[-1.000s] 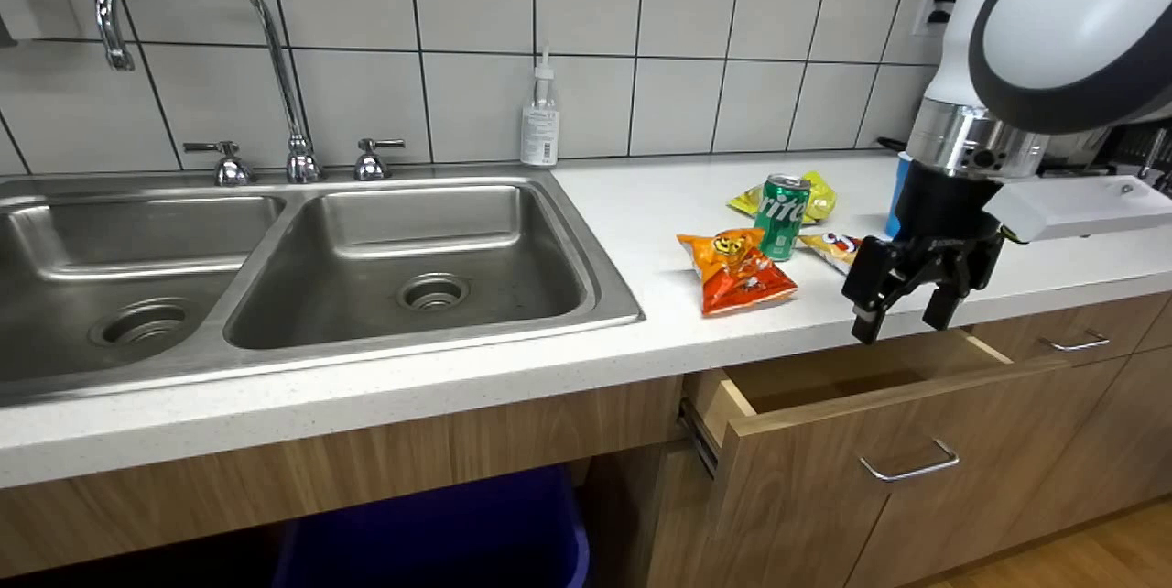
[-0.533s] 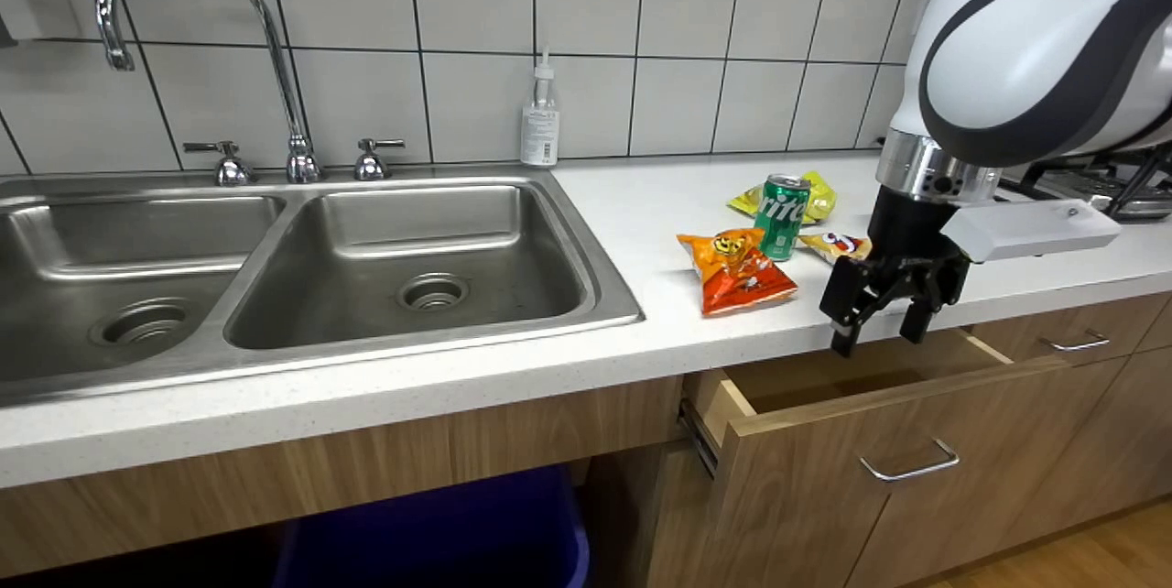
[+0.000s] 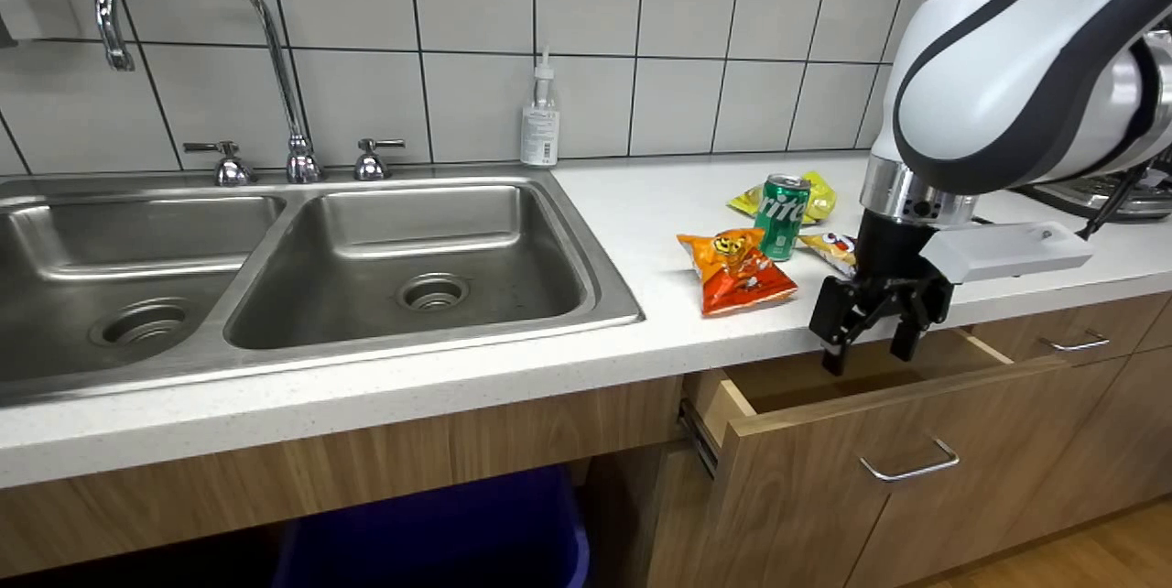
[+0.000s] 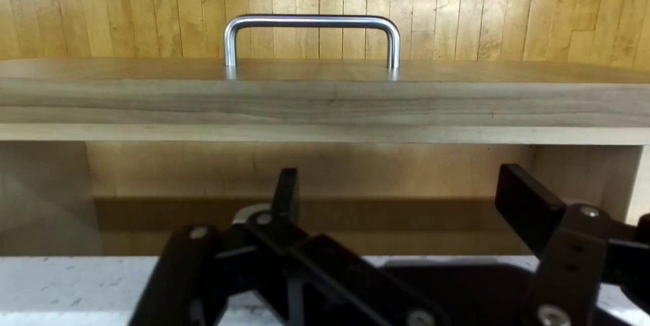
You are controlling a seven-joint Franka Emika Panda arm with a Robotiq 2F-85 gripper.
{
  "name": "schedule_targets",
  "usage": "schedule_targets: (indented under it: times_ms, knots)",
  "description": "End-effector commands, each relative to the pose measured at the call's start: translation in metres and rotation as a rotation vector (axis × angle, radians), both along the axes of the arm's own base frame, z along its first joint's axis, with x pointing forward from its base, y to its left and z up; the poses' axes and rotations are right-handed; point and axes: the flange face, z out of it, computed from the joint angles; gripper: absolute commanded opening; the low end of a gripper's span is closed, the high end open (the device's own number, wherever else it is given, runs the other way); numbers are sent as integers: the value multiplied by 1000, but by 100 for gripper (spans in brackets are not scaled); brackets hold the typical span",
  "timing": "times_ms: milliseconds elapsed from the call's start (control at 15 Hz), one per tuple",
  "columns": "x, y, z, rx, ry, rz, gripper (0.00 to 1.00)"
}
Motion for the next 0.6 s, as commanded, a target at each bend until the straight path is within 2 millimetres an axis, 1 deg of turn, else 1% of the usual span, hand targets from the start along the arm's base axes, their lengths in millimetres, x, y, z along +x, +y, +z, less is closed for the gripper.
schedule_targets:
  times_ms: [0, 267, 533]
  knots:
    - [2, 5, -6, 2, -11, -35, 100]
    - [2, 6, -14, 0, -25, -54, 100]
    - [2, 6, -26, 3, -29, -60, 100]
